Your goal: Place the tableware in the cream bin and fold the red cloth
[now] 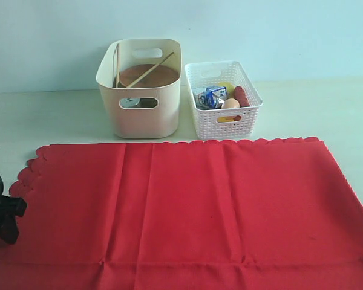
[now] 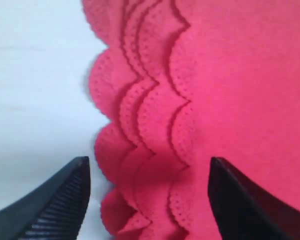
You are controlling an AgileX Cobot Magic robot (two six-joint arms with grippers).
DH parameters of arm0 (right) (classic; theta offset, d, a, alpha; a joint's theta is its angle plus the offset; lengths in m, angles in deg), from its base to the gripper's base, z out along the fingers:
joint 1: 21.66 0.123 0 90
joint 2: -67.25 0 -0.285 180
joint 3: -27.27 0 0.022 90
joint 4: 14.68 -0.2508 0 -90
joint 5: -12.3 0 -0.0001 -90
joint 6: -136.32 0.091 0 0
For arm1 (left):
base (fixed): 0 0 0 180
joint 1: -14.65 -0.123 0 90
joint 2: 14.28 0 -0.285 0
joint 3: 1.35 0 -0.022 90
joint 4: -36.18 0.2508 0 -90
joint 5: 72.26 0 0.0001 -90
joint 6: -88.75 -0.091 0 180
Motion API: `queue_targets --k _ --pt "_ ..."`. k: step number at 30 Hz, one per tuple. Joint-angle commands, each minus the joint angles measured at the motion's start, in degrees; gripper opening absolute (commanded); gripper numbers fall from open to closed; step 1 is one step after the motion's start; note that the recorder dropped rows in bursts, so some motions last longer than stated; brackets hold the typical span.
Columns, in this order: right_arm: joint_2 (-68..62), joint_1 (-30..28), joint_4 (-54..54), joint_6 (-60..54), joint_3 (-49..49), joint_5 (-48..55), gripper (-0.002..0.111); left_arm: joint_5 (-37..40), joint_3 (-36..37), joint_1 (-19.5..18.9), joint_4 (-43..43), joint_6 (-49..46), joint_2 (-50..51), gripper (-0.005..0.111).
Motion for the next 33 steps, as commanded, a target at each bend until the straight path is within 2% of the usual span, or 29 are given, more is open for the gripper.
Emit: queue_targets --k 1,5,18,26,33 --pt "0.1 -0.3 -0.1 0.0 0.3 0.0 0.000 0.1 -0.3 -1.7 -2.8 -1.5 0.0 0.065" --pt "0.1 -0.3 -0.8 0.0 0.3 0.0 0.000 0.4 -0.3 -1.8 -6.4 -4.8 0.3 0.065" --pt "0.1 -0.3 -1.0 -0.1 0.3 0.1 0.000 0.4 -1.2 -1.8 -7.3 -6.2 4.5 0.065" --pt "0.1 -0.3 -1.2 -0.1 0.3 0.1 0.000 4.2 -3.4 -4.4 -7.5 -6.6 4.5 0.065" --pt "0.1 -0.3 -1.2 -0.1 0.3 0.1 0.000 6.7 -3.4 -4.5 -13.3 -12.7 6.2 0.065"
